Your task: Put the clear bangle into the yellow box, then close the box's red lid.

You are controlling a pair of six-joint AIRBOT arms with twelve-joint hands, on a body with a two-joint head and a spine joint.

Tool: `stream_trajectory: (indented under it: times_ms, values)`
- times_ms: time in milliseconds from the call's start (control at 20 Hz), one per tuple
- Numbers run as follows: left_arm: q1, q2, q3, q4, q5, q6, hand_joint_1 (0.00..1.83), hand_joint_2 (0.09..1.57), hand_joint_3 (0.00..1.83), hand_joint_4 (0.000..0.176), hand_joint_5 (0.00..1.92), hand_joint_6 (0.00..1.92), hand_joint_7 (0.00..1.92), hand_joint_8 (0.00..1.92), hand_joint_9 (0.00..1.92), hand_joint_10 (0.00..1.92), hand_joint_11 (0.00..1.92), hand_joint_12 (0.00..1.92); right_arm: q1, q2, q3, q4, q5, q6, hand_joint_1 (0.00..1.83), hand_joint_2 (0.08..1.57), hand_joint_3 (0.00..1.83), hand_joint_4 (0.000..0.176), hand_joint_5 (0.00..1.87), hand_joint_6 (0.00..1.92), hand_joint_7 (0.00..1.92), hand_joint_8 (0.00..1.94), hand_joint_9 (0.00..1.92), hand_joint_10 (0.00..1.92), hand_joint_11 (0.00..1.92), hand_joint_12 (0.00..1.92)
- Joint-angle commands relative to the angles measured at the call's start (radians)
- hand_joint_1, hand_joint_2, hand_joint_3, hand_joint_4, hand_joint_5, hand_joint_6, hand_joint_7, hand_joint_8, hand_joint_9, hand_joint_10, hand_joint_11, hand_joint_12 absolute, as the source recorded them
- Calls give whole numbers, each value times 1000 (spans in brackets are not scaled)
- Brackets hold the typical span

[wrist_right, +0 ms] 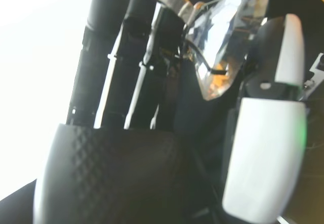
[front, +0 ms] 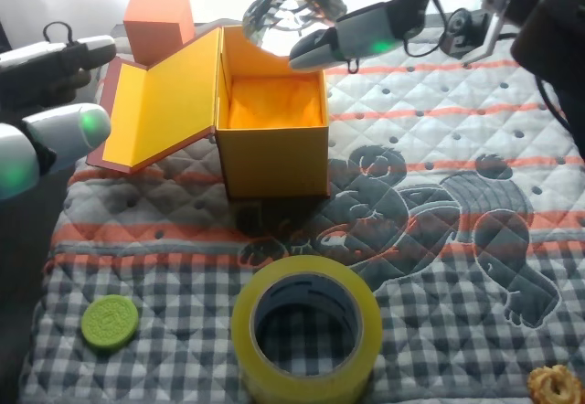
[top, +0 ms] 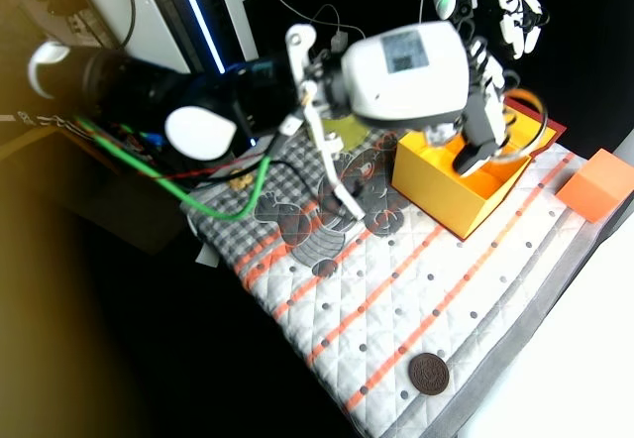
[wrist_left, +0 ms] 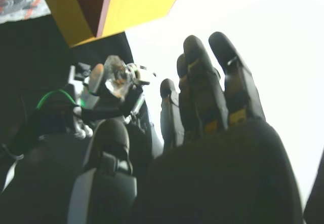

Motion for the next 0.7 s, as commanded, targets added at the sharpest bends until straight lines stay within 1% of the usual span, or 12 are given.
stream_trajectory:
  times_ms: [0, 50, 200, 250, 300, 350, 400, 450, 500, 550, 600, 650]
  values:
    - [-13, -5, 5, 12, -113, -6, 115, 1251, 0, 176, 303, 0, 407, 0, 508, 1, 77, 778, 28, 5, 6, 34, 152, -1, 1159, 1097, 1, 0, 1024, 894, 1380, 53, 1492, 14, 1155, 1017]
    - [-17, -8, 7, 15, -111, -6, 112, 1249, 0, 176, 302, 0, 406, 1, 503, 0, 74, 777, 23, -3, 8, 40, 152, -1, 1160, 1094, 0, 0, 1032, 882, 1417, 37, 1527, 26, 1165, 1072]
    - [-19, -8, 6, 17, -114, -6, 82, 1258, 3, 176, 302, 2, 414, 2, 500, 0, 88, 780, 1, -13, 8, 71, 157, -1, 1175, 1072, 0, 0, 1080, 804, 1504, 36, 1608, 78, 1150, 1344]
    - [-19, -8, 6, 17, -114, -6, 108, 1258, 2, 176, 304, 2, 411, 0, 491, 1, 86, 774, -15, -15, 11, 93, 162, -1, 1176, 1070, 1, 0, 1080, 803, 1516, 16, 1569, 191, 1130, 1402]
    - [-19, -9, 6, 17, -115, -6, 116, 1260, 2, 176, 306, 2, 408, 0, 485, 0, 86, 773, -25, -18, 14, 109, 166, -1, 1176, 1070, 2, 0, 1081, 800, 1514, 6, 1502, 336, 1128, 1382]
    - [-19, -9, 5, 16, -115, -6, 116, 1260, 2, 176, 306, 2, 408, 0, 485, 0, 86, 773, -29, -20, 16, 115, 167, -1, 1176, 1070, 2, 0, 1081, 800, 1514, 6, 1502, 336, 1128, 1382]
    - [-19, -9, 5, 16, -115, -6, 94, 1261, 2, 176, 312, 3, 421, 4, 499, 4, 100, 765, -39, -24, 18, 127, 169, -1, 1174, 1076, 1, 0, 1067, 823, 1490, 0, 1425, 382, 1097, 1288]
    - [-19, -9, 5, 16, -116, -6, 94, 1261, 2, 176, 312, 3, 421, 4, 499, 4, 100, 765, -43, -25, 19, 131, 171, -1, 1174, 1076, 1, 0, 1067, 823, 1490, 0, 1425, 382, 1097, 1288]
    - [-19, -9, 4, 16, -119, -6, 94, 1266, 2, 176, 318, 2, 417, 1, 496, 1, 98, 752, -49, -26, 19, 140, 174, -1, 1269, 1044, 0, 0, 1074, 655, 1342, 487, 1396, 335, 1068, 1231]
    - [-19, -9, 4, 17, -122, -6, 89, 1266, 2, 176, 303, 0, 409, 0, 485, 0, 92, 747, -59, -26, 20, 156, 181, -1, 1285, 1043, 3, 0, 1056, 661, 1280, 652, 1370, 321, 1013, 1276]
    - [-20, -9, 4, 17, -122, -6, 106, 1266, 1, 176, 298, 0, 409, 0, 487, 1, 100, 746, -63, -27, 22, 163, 183, -1, 1190, 1075, 3, 0, 1050, 812, 1254, 618, 1219, 895, 942, 1577]
    - [-20, -9, 4, 17, -122, -6, 113, 1267, 1, 176, 300, 1, 411, 2, 489, 2, 105, 746, -68, -30, 24, 170, 186, -1, 1164, 1081, 0, 0, 1048, 848, 1215, 874, 1126, 1405, 944, 1842]
